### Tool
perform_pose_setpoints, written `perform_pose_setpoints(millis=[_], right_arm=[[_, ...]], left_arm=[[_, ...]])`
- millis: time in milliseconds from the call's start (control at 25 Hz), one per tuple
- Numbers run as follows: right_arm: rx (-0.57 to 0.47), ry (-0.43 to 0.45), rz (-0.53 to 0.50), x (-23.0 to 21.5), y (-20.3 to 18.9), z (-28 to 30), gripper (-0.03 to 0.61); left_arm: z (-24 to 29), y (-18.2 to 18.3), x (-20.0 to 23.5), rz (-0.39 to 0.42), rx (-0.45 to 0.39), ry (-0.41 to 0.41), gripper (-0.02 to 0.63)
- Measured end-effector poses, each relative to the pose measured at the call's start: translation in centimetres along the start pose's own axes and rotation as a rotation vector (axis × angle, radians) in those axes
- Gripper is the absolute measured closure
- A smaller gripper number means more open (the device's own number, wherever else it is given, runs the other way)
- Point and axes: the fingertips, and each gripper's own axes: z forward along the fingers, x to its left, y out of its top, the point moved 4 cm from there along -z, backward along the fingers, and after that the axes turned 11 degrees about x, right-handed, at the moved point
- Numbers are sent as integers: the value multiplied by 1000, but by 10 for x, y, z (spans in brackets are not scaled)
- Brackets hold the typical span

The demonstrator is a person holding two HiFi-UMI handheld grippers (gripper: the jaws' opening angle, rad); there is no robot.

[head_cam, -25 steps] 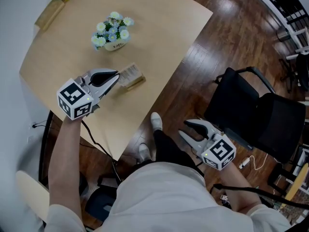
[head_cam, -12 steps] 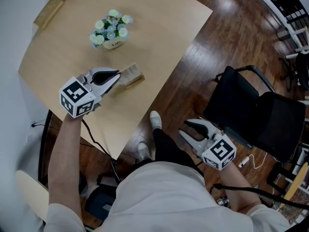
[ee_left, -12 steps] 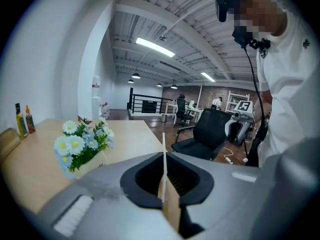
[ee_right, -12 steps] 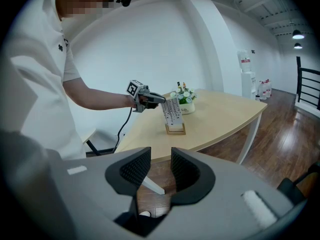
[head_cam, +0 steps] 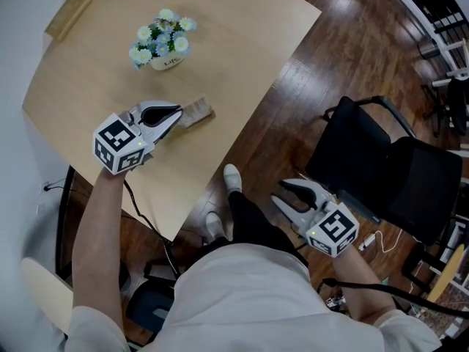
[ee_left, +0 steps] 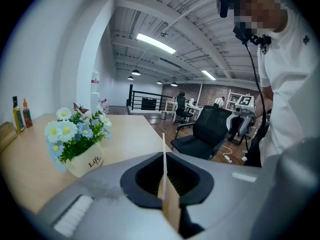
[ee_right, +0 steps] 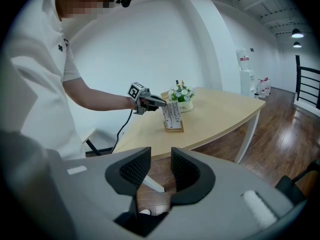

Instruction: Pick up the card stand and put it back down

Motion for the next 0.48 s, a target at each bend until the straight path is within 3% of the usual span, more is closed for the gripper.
perform_pose_setpoints(millis=[480], right_arm=[[19, 11, -9, -3, 1, 3, 448]], left_arm=[[8, -9, 4, 3, -2, -8, 594]])
